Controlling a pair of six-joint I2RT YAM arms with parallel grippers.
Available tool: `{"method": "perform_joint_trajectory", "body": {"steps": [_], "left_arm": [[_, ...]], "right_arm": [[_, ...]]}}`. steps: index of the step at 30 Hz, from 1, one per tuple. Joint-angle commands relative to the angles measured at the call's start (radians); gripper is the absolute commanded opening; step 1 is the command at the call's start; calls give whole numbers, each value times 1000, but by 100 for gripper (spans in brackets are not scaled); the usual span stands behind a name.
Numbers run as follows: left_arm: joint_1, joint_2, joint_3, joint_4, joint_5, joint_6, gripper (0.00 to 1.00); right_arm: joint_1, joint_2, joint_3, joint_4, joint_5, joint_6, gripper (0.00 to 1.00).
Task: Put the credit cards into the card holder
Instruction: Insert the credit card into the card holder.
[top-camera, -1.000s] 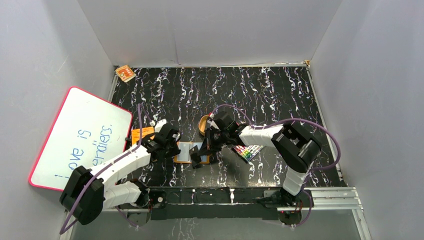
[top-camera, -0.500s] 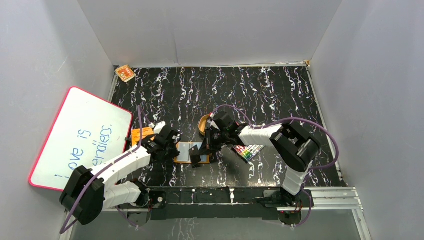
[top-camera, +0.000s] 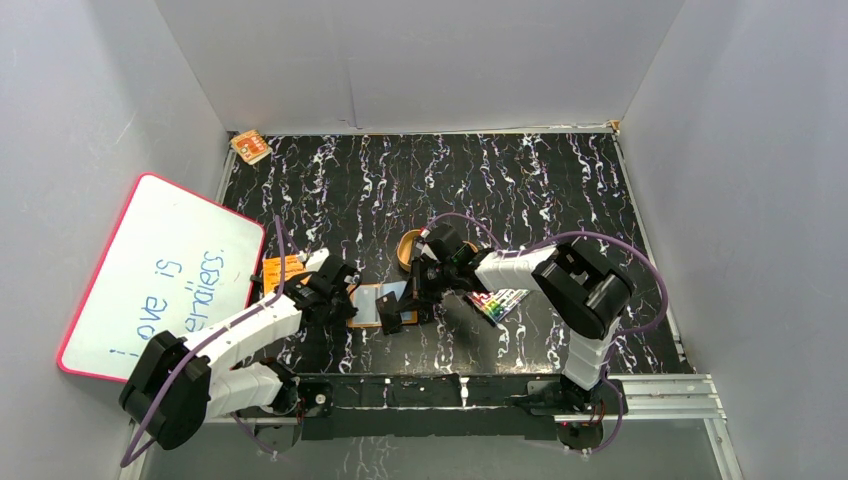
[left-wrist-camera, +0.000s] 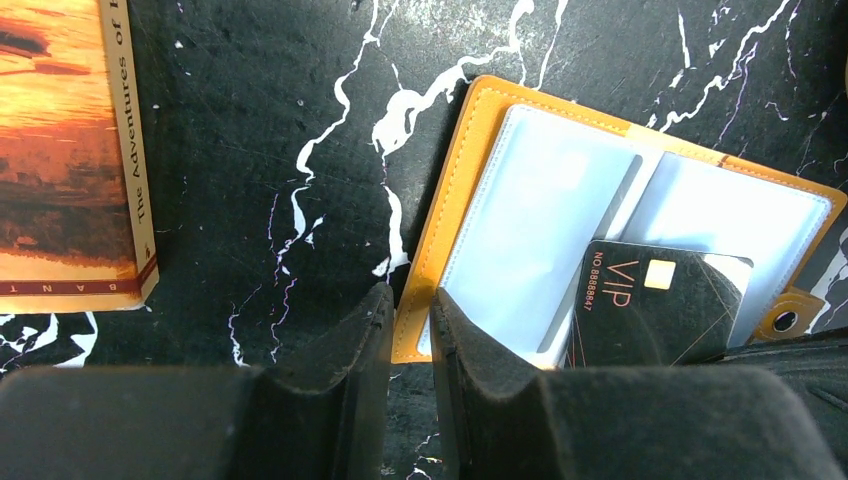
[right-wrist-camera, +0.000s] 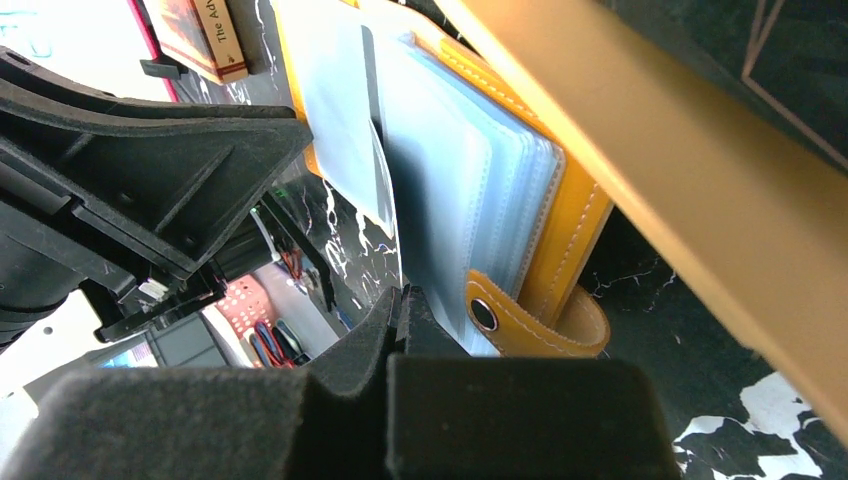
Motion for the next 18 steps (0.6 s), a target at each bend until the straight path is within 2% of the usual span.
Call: {"method": "perform_joint_trajectory", "body": {"steps": [1,12,18], "left_arm": [[4,-12,-16,-27,-30,-10,19],[5,-11,-14,-30,-32,-6,18],[4,-13,-20,-27,-21,-9,18]], "right_arm": [[-3,-23,-2,8,21,8,0],[-2,-64,-36,-1,52,4,0],[-2,-34,-5,16,13,-7,0]]}}
